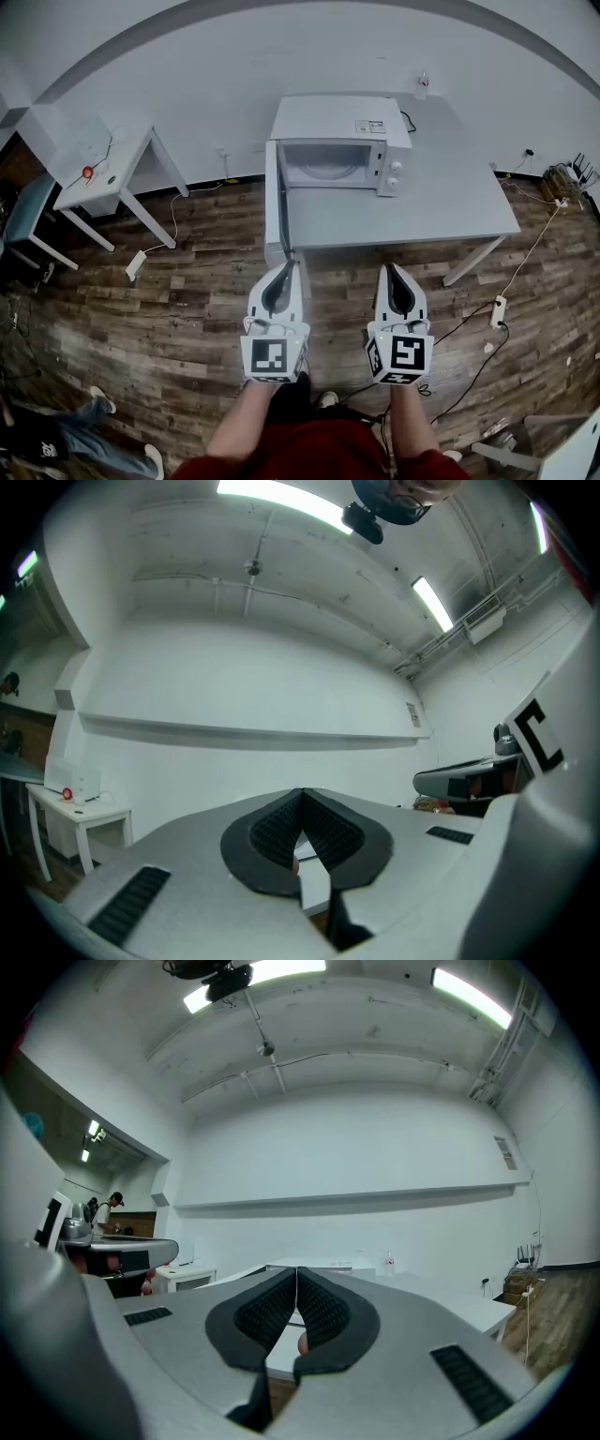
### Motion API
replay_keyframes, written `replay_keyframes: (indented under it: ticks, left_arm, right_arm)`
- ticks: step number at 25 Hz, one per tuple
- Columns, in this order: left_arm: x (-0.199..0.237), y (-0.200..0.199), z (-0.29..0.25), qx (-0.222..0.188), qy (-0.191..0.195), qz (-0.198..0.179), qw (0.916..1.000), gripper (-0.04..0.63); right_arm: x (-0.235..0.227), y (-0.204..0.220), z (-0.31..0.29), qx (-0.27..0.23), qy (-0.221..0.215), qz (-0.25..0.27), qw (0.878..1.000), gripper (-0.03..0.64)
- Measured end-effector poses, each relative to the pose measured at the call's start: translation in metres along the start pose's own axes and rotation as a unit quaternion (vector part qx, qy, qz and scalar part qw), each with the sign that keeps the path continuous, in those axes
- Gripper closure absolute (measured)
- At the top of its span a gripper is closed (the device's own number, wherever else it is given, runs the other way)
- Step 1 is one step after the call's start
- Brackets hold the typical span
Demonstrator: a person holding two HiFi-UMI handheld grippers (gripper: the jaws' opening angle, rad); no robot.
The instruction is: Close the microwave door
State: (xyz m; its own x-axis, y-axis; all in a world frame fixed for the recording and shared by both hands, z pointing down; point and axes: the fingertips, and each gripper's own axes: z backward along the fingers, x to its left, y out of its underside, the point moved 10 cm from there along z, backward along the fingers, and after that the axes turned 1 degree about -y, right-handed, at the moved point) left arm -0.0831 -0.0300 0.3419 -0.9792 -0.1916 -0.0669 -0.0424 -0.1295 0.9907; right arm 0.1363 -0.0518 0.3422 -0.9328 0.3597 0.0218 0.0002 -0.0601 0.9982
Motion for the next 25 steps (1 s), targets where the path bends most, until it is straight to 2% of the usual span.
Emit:
replay_keyframes:
  ticks: [6,12,19,21,25]
  left_arm:
    - [0.026,0.014,-0.013,-0.011,0.0,0.012,0.9999,0.569]
    - [0.058,0.041,-0.022,0.005,0.0,0.017,0.9998,0.569]
    - [0.086,0.076,-0.025,0.041,0.05,-0.007,0.9979,0.561]
    - [0.093,0.086,-0.027,0.056,0.071,-0.01,0.9959,0.481]
    - [0.108,0.103,-0.031,0.07,0.102,-0.011,0.9922,0.432]
  right_arm:
    - [0.015,0.009,-0.033,0.013,-0.006,0.004,1.0,0.589]
    - [0.03,0.025,-0.068,0.038,-0.015,0.007,0.999,0.589]
    - [0.049,0.046,-0.092,0.066,-0.031,0.011,0.997,0.589]
    - [0.051,0.052,-0.098,0.074,-0.035,0.013,0.997,0.589]
    - [0.058,0.06,-0.105,0.086,-0.034,0.017,0.996,0.589]
